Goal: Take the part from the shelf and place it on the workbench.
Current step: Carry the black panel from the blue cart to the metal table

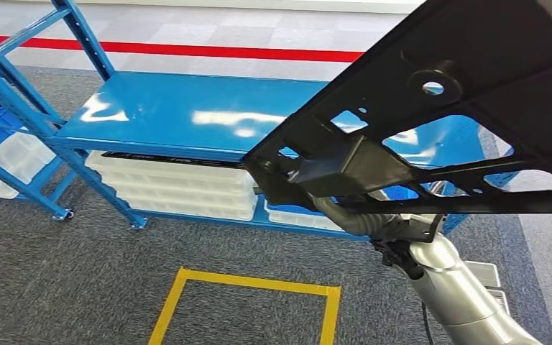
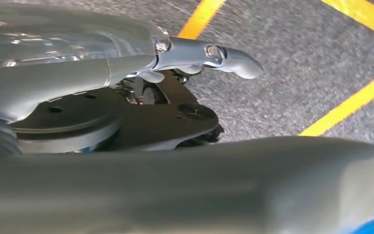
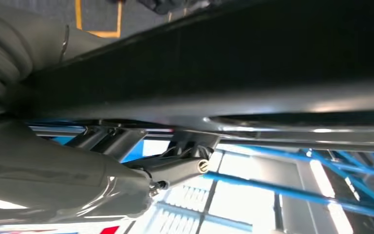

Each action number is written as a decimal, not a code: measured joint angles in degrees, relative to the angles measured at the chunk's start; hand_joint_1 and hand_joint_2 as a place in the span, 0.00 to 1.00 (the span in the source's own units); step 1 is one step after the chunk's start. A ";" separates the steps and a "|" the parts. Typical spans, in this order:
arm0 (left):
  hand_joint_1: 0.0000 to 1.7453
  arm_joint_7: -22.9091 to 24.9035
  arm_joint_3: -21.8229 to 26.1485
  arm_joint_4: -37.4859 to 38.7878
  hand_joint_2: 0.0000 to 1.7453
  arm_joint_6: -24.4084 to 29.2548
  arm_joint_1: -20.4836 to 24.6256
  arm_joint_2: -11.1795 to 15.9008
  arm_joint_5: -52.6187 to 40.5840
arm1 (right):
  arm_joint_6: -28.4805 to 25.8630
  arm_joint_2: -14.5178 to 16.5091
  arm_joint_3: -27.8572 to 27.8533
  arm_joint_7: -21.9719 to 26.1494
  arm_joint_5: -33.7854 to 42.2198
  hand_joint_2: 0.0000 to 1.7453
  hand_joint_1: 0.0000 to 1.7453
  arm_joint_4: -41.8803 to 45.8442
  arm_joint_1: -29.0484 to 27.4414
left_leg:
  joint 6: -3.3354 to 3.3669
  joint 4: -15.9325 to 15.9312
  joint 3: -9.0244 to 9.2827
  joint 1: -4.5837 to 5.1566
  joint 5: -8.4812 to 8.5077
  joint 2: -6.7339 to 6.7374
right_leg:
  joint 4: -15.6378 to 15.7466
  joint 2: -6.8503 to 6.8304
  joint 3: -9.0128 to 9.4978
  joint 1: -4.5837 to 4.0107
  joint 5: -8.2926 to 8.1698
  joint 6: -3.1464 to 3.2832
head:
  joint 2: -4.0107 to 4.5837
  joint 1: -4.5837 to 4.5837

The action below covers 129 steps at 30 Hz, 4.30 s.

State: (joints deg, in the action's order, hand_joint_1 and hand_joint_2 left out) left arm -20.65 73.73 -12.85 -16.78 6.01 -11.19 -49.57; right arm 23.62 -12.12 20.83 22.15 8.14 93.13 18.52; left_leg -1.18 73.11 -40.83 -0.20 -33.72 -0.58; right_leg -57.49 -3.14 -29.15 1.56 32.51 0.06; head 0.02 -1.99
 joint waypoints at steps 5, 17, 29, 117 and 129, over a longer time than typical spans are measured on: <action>0.00 -0.11 -0.07 0.00 1.00 0.21 -0.04 0.03 0.15 | 0.20 -0.22 0.42 0.71 -0.05 1.00 1.00 0.10 0.15 | 1.83 -14.48 8.76 1.12 4.52 4.20 | 0.01 -3.31 0.04 -0.32 -0.07 -0.70 | -0.01 0.01; 0.00 -0.42 -0.08 0.00 1.00 0.43 -0.15 0.04 0.21 | 1.94 -0.81 2.00 1.66 -1.06 1.00 1.00 0.15 -0.25 | 3.77 -15.26 8.64 0.93 4.88 -2.69 | -9.37 3.99 -5.49 -0.12 1.19 -2.27 | 0.00 0.11; 0.00 -0.22 -0.12 0.00 1.00 1.01 0.54 0.50 0.24 | 3.14 -0.99 5.38 2.93 -2.22 1.00 1.00 0.27 1.83 | 0.20 1.56 -1.36 -0.14 -1.99 -0.15 | -1.78 1.36 -2.64 0.61 -0.85 -0.61 | 0.00 -0.17; 0.00 13.37 -1.37 -0.02 1.00 12.41 -1.69 1.98 -2.70 | 4.04 -2.96 -0.85 9.77 -8.87 1.00 1.00 5.65 -9.27 | 1.70 -9.06 4.01 0.49 2.44 -3.84 | -2.70 5.16 -3.24 0.13 -1.06 -0.58 | 0.00 -0.16; 0.00 12.79 -0.88 -0.02 1.00 11.35 -1.60 1.90 -2.97 | 2.42 -5.11 -1.80 9.37 -6.88 1.00 1.00 10.05 -10.63 | 2.61 -11.53 4.11 1.42 5.09 4.21 | -2.33 -4.10 -0.20 -0.36 1.77 -1.82 | 0.00 -0.14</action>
State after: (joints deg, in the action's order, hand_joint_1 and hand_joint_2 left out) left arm -7.87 72.85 -12.87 -5.42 4.41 -9.29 -52.54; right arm 26.03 -17.23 19.03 31.51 1.26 103.19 7.89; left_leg 1.44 61.57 -36.72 1.22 -28.63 3.63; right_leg -59.82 -7.24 -29.35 1.20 34.28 -1.75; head 0.02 -2.13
